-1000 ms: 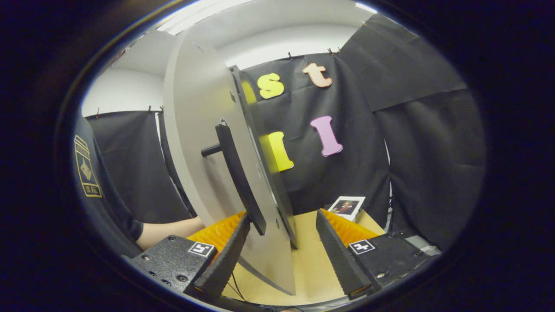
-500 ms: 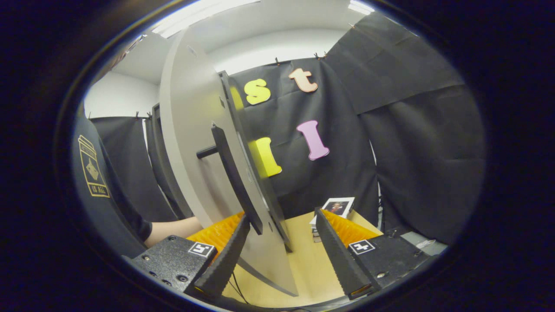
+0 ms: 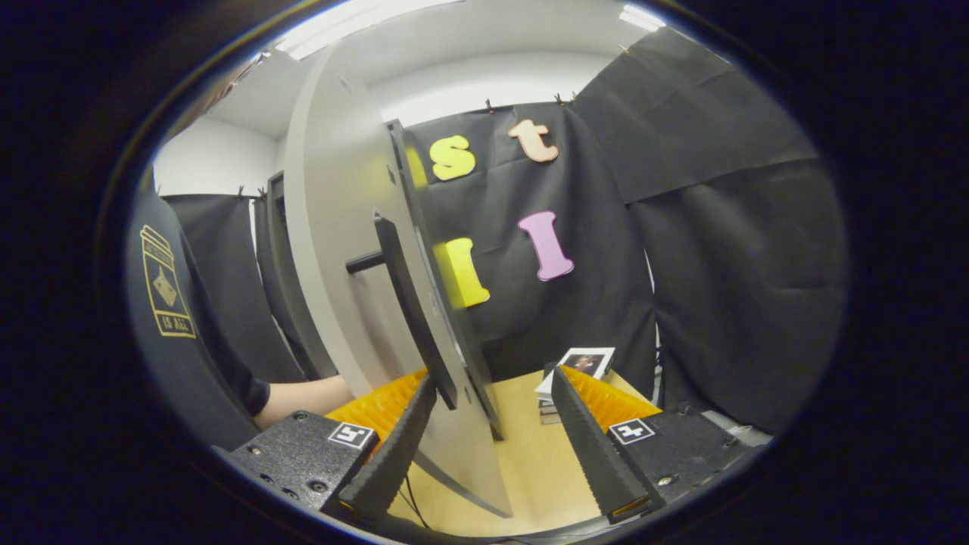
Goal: Open the cabinet door with the right hand, grasp the bottle in the cabinet with the left hand and place it on the coaster, then close the cabinet door with the right hand.
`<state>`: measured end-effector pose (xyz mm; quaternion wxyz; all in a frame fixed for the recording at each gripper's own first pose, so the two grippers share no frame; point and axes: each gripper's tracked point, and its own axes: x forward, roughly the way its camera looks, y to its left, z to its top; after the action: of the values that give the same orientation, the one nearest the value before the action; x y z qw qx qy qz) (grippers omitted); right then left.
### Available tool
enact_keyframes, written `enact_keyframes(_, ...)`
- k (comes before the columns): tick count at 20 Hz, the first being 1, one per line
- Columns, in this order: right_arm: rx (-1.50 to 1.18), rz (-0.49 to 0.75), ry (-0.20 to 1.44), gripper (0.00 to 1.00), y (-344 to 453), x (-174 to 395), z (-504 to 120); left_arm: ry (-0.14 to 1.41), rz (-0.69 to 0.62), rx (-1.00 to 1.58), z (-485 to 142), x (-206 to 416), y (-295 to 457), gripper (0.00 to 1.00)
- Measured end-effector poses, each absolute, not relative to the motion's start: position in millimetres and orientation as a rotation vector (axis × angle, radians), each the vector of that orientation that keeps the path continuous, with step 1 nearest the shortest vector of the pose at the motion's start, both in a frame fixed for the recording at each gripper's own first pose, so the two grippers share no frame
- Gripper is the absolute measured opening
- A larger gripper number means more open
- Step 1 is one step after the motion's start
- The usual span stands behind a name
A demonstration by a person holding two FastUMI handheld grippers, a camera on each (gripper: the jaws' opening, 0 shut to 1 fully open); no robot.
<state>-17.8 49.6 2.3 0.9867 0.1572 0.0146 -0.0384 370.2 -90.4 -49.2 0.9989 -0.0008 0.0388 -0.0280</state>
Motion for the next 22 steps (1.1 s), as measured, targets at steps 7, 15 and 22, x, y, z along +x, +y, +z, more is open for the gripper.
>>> enact_keyframes(7,0.341,0.012,0.042,0.98,50,-15,-5,0.057,-0.082,-0.038,-14,346,-77,0.76)
enact_keyframes(15,0.251,0.151,0.061,0.95,44,-6,-20,0.038,0.024,-0.017,14,241,-13,0.76)
enact_keyframes(22,0.12,0.125,0.148,1.0,27,19,-42,0.101,0.112,0.027,-35,162,54,0.75)
